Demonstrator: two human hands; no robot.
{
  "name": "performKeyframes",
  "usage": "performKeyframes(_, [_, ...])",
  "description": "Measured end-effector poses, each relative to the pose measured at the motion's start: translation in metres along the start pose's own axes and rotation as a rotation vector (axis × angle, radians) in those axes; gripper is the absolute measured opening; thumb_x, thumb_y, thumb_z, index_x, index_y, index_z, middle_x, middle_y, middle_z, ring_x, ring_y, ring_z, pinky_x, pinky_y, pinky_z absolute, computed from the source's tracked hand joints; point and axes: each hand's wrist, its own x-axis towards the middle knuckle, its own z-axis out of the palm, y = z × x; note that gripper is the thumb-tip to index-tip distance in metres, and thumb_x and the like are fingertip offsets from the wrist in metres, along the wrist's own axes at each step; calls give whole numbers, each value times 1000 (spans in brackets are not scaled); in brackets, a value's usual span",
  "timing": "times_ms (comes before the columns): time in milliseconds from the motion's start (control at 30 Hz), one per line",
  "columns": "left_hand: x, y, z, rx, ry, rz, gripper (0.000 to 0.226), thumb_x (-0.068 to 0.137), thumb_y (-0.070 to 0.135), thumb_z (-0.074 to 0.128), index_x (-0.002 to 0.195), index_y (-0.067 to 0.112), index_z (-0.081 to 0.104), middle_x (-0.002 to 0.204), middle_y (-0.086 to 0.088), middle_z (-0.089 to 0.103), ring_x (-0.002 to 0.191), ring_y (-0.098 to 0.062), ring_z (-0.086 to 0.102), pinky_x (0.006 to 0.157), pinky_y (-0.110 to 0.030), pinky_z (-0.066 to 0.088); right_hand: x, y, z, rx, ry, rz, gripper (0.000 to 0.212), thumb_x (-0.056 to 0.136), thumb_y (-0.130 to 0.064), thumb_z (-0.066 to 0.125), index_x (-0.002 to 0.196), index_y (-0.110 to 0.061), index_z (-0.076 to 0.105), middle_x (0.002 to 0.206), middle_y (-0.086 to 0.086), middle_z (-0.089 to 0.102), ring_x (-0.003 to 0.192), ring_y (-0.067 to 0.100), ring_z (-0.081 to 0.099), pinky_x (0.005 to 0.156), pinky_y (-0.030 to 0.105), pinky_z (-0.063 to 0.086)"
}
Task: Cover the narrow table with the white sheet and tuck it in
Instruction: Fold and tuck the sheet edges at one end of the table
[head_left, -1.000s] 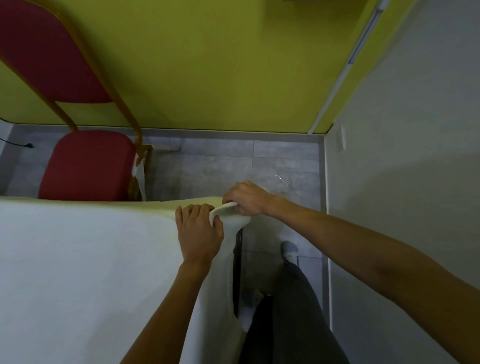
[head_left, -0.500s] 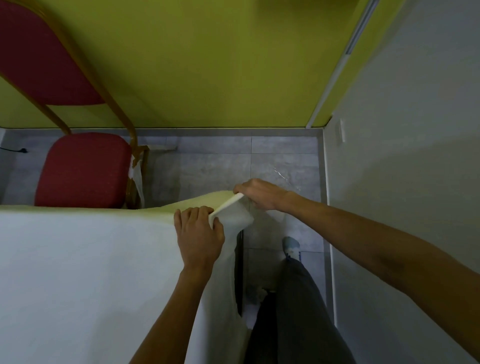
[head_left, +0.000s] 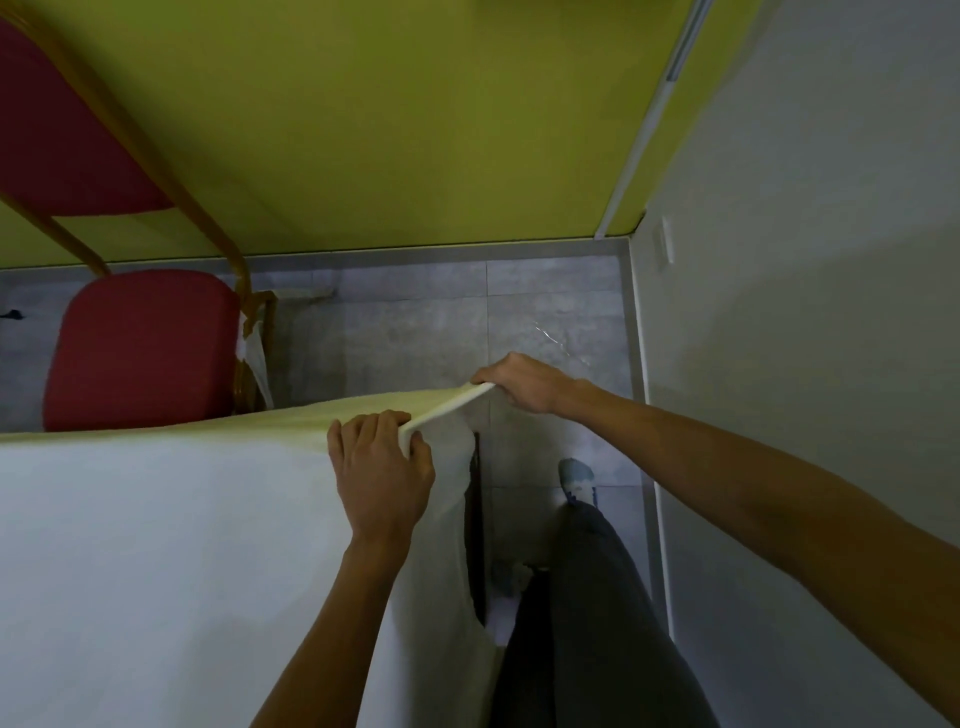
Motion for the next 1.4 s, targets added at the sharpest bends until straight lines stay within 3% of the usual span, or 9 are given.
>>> performKeyframes(133, [1, 1, -1, 9, -8, -3, 13, 86, 23, 69, 95, 15, 66, 99, -8, 69, 100, -30, 61, 112, -54, 33, -14, 14, 4, 18, -52, 75, 24, 91, 2, 61, 109, -8, 71, 94, 12, 73, 82, 22, 69, 77, 35, 58])
performKeyframes(200, [0, 1, -1, 12, -11, 2, 12, 86, 23, 69, 94, 16, 65, 98, -8, 69, 99, -29, 61, 111, -54, 34, -25, 25, 13, -23, -91, 139, 15, 92, -9, 64, 103, -10, 72, 88, 10, 72, 79, 24, 69, 76, 41, 57])
performKeyframes(300, [1, -2, 1, 1, -2, 9, 13, 88, 29, 62, 92, 16, 65, 95, -7, 69, 96, -29, 61, 108, -55, 37, -43, 35, 41, -137, -56, 260, 19, 89, -23, 70, 106, -14, 71, 95, 7, 71, 85, 23, 66, 84, 37, 52])
performKeyframes(500, [2, -2, 0, -2, 5, 16, 18, 86, 33, 54, 85, 17, 63, 87, -5, 68, 92, -27, 60, 103, -56, 41, -61, 48, 64, -35, 110, 305, 8, 89, -9, 68, 96, -7, 72, 89, 15, 70, 81, 30, 65, 75, 33, 49])
performKeyframes(833, [1, 0, -1, -84, 14, 53, 15, 86, 29, 57, 91, 18, 66, 94, -6, 68, 97, -27, 58, 108, -52, 36, -85, 42, 75, -23, -15, 319, 32, 93, -9, 63, 125, -15, 65, 112, 12, 71, 100, 26, 68, 89, 37, 55])
performKeyframes(967, [2, -3, 0, -110, 12, 91, 11, 85, 23, 59, 89, 21, 68, 97, -4, 69, 102, -28, 58, 112, -54, 30, -104, 19, 110, 80, -126, 446, 45, 100, -12, 53, 145, -15, 48, 142, 15, 54, 125, 31, 57, 108, 39, 45])
performKeyframes(1167, [3, -8, -1, -118, -25, 121, 10, 74, 28, 64, 84, 25, 64, 94, 1, 67, 102, -25, 57, 113, -55, 25, -116, -53, 151, 329, -77, 637, 54, 105, -48, 31, 146, -16, 47, 147, 14, 49, 137, 33, 43, 114, 44, 31])
performKeyframes(1300, [5, -8, 0, -94, -34, 118, 25, 78, 47, 61, 83, 23, 60, 93, -2, 66, 97, -23, 58, 112, -55, 27, -110, -93, 183, 414, -42, 653, 49, 106, -44, 33, 142, -14, 49, 143, 15, 52, 133, 33, 48, 113, 45, 35])
performKeyframes(1400, [6, -5, 2, -71, -26, 50, 26, 80, 39, 60, 95, 18, 63, 102, -6, 67, 105, -28, 58, 116, -54, 24, -98, -127, 197, 531, 16, 716, 40, 102, -48, 45, 121, -16, 60, 128, 14, 62, 118, 29, 58, 109, 44, 44])
